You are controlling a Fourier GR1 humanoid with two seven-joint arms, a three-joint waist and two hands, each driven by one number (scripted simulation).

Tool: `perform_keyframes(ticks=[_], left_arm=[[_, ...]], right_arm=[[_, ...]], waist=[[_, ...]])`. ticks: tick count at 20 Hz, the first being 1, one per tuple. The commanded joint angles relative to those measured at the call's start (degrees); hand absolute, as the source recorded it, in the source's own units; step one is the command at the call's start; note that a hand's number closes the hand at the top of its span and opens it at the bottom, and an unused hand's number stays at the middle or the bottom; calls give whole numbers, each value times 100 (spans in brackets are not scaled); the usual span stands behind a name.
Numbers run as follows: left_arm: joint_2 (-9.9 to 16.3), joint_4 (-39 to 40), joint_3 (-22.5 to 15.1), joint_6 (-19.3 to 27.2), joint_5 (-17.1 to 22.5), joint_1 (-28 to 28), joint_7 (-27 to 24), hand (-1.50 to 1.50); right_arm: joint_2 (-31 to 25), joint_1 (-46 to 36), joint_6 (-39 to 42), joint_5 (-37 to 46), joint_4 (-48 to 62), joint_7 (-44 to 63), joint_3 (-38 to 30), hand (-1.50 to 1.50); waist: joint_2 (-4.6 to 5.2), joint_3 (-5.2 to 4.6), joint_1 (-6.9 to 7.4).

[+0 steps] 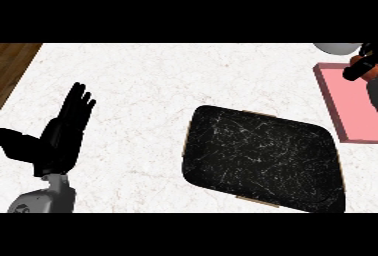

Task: Pick the sweet potato from the tray and place it in the cardboard box

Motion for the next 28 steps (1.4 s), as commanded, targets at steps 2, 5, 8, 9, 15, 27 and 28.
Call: perform_keyframes(ticks=[2,5,8,9,15,27,28], left_arm=[[89,-80,145,-100,204,-80,113,0],[-53,254,-33,-26,-55,-74,-181,0],[-36,297,11,-2,-17,-204,-77,0],[-65,438,4,56,-136,-213,-280,0],[-11,216,56,-58,-7,1,-261,0],[-12,351,132,-56,-12,98,-398,0],[-52,214,42,-8,-34,49,-216,0]], right_arm=[[-110,-23,687,-192,901,-72,-218,-150],[-155,-67,-451,-415,1325,-800,-592,-150],[-291,175,-1323,-559,1144,-1496,-771,-150],[-205,-90,-1600,-632,973,-1351,-877,-150],[-60,-125,-2403,-1527,499,-2409,-1533,-150],[-249,-93,-1622,-4155,237,-3492,-3501,-150],[-186,87,-1528,-4316,139,-3564,-3566,-150]], waist=[[-16,2,-1],[16,9,22],[27,16,1],[52,18,35],[-34,10,-65],[-48,5,-135],[-63,5,-157]])
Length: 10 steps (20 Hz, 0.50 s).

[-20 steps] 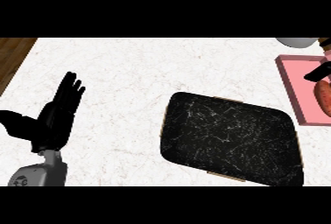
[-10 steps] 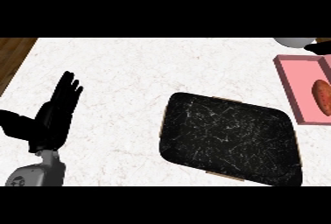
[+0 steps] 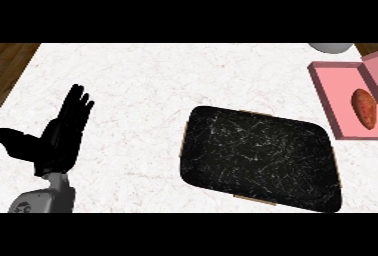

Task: Pick the sweet potato from the tray and place it in the cardboard box

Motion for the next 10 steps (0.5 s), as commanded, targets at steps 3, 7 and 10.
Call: perform_keyframes(ticks=[3,7,10], left_arm=[[145,-207,116,-123,128,108,118,0],[18,-293,-2,-32,-30,323,-62,0],[13,-503,-21,-22,83,248,319,0]], right_arm=[[-70,736,276,-956,-431,-651,-533,-150],[-448,911,258,-1278,-279,-849,-754,-150],[-368,1334,598,-1656,-646,-1063,-714,-150]], waist=[[-13,-6,-17],[-1,-4,25],[-14,-6,-2]])
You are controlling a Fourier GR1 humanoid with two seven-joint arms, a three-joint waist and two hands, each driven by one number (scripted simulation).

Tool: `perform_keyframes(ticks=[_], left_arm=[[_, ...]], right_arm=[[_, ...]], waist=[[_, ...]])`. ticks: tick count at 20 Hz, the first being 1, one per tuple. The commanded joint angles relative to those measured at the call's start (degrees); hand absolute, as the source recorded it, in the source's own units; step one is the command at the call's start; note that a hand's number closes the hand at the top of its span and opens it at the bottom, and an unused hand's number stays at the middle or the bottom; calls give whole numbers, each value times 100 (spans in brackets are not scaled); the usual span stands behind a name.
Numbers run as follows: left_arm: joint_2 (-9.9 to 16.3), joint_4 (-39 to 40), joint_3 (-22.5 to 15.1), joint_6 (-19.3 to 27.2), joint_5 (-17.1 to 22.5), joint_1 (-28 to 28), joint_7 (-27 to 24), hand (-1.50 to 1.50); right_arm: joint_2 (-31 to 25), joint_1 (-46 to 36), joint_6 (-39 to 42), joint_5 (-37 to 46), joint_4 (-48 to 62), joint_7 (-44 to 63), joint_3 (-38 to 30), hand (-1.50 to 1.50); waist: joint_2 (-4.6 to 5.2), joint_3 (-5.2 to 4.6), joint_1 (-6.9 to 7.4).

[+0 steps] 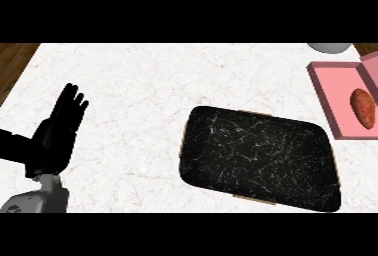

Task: Pick the sweet potato from the tray and place it in the cardboard box

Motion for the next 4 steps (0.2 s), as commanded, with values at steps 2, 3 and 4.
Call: perform_keyframes(ticks=[2,3,4], left_arm=[[-165,-59,-171,149,-201,79,-81,0],[-21,88,70,-46,12,111,-263,0],[-140,301,-92,24,-162,55,-369,0]], right_arm=[[-70,912,397,-542,-417,-326,-165,-150],[44,1130,446,-667,-788,-218,-160,-150],[-55,766,194,-666,-737,50,70,-150]], waist=[[-5,-1,-35],[-12,-4,-52],[-1,-4,-11]])
